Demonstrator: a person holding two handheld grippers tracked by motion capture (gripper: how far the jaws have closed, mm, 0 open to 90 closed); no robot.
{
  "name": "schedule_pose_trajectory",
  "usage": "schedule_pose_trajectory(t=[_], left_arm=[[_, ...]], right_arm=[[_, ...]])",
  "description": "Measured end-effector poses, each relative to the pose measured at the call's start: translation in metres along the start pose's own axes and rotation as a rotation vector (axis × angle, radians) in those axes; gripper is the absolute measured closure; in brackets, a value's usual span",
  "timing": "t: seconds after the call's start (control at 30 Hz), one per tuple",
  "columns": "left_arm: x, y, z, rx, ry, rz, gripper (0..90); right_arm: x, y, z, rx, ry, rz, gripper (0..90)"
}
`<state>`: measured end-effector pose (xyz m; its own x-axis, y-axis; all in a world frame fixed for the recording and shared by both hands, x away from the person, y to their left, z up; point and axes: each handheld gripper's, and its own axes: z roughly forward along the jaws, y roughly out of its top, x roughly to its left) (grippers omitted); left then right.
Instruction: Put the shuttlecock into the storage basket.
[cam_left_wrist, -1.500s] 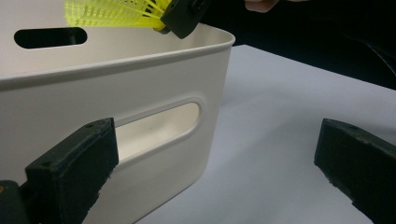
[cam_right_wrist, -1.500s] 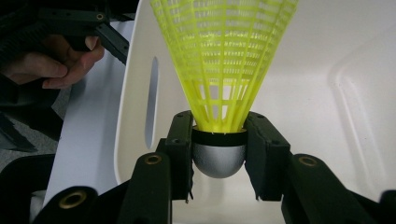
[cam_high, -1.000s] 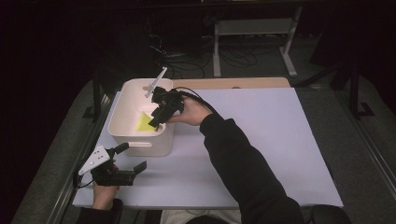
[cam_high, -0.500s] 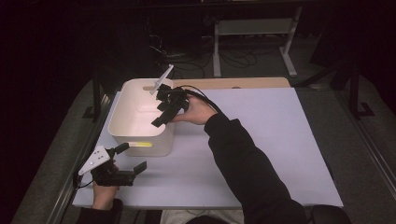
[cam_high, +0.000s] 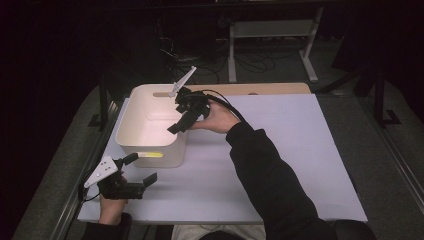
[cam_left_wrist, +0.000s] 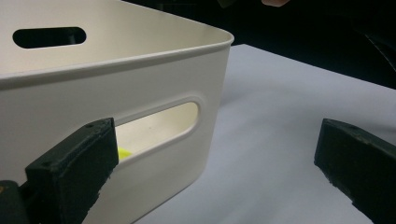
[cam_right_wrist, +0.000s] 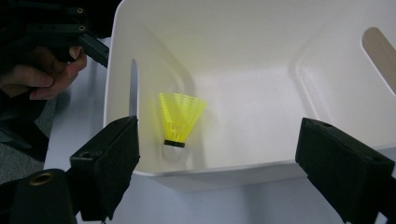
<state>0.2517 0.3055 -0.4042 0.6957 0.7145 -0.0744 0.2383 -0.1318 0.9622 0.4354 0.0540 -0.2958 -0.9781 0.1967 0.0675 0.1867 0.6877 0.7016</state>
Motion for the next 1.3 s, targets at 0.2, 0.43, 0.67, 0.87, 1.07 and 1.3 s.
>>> schedule_pose_trajectory(t=[0.2,0.43,0.67,0.87,1.07,1.3], left_arm=[[0.0,0.0,0.0,0.0,0.003,-0.001,0.0],[0.0,0.0,0.0,-0.001,0.004,0.0,0.0],[0.0,0.0,0.0,0.0,0.004,-0.003,0.0],[0.0,0.0,0.0,0.0,0.004,-0.002,0.0],[0.0,0.0,0.0,0.001,0.004,-0.003,0.0],[0.0,0.0,0.0,0.004,0.005,-0.001,0.0]], right_arm=[[-0.002,-0.008,-0.007,-0.017,-0.009,0.018,3.1],[-0.005,-0.019,-0.015,-0.045,-0.024,0.035,0.0],[-0.006,-0.029,-0.023,-0.071,-0.031,0.043,0.0],[-0.002,-0.037,-0.032,-0.091,-0.05,0.037,0.0],[-0.001,-0.048,-0.04,-0.103,-0.067,0.041,0.0],[-0.004,-0.061,-0.047,-0.113,-0.078,0.058,0.0]])
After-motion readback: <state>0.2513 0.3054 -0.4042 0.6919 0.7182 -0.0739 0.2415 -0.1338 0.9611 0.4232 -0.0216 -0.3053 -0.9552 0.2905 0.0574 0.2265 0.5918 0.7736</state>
